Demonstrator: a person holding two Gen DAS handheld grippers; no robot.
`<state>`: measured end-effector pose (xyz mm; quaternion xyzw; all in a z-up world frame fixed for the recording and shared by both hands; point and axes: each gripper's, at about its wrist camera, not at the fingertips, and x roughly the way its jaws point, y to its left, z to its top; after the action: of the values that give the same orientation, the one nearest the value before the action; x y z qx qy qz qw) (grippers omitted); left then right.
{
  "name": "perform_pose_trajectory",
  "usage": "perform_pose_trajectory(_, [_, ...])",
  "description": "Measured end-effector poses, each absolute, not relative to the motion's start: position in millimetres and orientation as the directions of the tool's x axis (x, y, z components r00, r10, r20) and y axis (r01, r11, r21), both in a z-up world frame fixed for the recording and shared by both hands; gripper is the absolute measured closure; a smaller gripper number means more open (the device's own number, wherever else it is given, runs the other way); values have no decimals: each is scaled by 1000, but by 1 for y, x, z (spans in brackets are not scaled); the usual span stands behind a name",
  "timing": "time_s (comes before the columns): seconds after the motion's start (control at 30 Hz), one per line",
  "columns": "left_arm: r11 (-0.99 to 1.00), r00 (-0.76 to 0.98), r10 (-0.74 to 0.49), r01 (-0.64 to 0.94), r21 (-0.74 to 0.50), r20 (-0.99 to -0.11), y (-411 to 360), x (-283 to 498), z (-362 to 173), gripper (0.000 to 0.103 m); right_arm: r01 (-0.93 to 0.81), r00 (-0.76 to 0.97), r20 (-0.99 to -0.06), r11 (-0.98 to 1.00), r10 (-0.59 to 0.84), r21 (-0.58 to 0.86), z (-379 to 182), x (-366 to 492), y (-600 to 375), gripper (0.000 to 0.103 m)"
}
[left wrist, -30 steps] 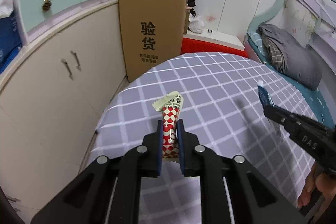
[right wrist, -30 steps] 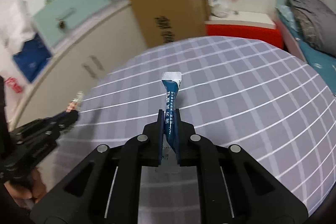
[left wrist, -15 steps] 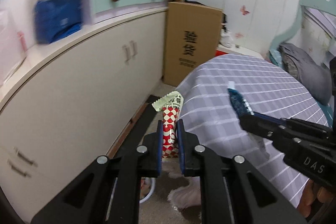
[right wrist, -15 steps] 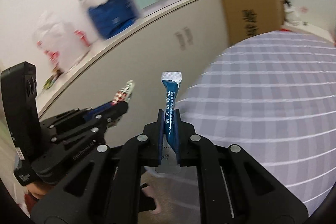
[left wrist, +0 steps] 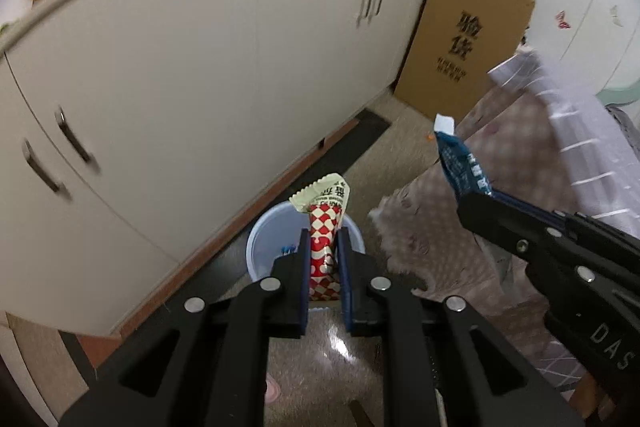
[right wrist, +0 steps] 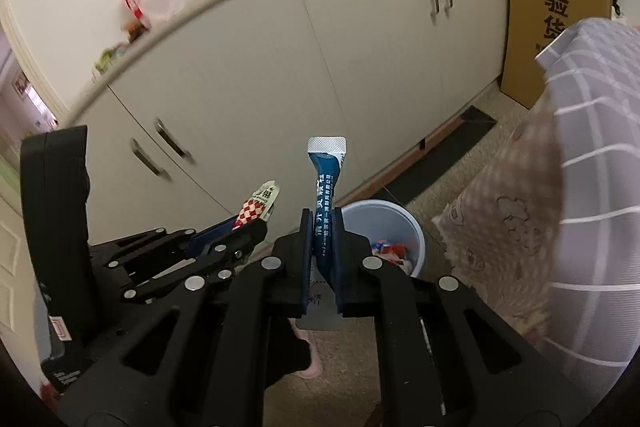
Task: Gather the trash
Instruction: 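Carry the blue wrapper in the right tool and red-white wrapper in the left tool to the wastebasket, then open both tools over the wastebasket to drop the two wrappers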
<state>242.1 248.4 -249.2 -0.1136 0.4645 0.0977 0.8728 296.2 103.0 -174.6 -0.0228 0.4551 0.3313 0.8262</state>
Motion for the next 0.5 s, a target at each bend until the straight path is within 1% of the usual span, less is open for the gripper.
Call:
perform_pose_trajectory(0.27, [947, 508, 25, -289, -142, -861, 254, 272, -286, 91, -527, 408, -793, 826, 452, 200, -211, 318, 104, 94])
perform_pose_trajectory(0.33, [944, 504, 15, -293, -154, -864, 256, 283, -291, 90, -522, 438, -792, 838, 424, 160, -214, 321, 102, 94])
perform_pose_trajectory(0.43, [937, 510, 7, -303, -173, -860, 260, 296, -295, 88, -518, 459, -786, 843, 415, 143, -220, 326, 103, 94])
perform_pose_trajectory(0.47, [935, 510, 3, -306, -178, -860, 261, 299, -295, 79, -514, 464, -784, 846, 412, 140, -222, 328, 102, 94])
perform_pose_trajectory(0.5, [931, 509, 4, -316, -183, -861, 263, 302, -296, 60, -512, 466, -784, 848, 411, 141, -223, 330, 102, 94])
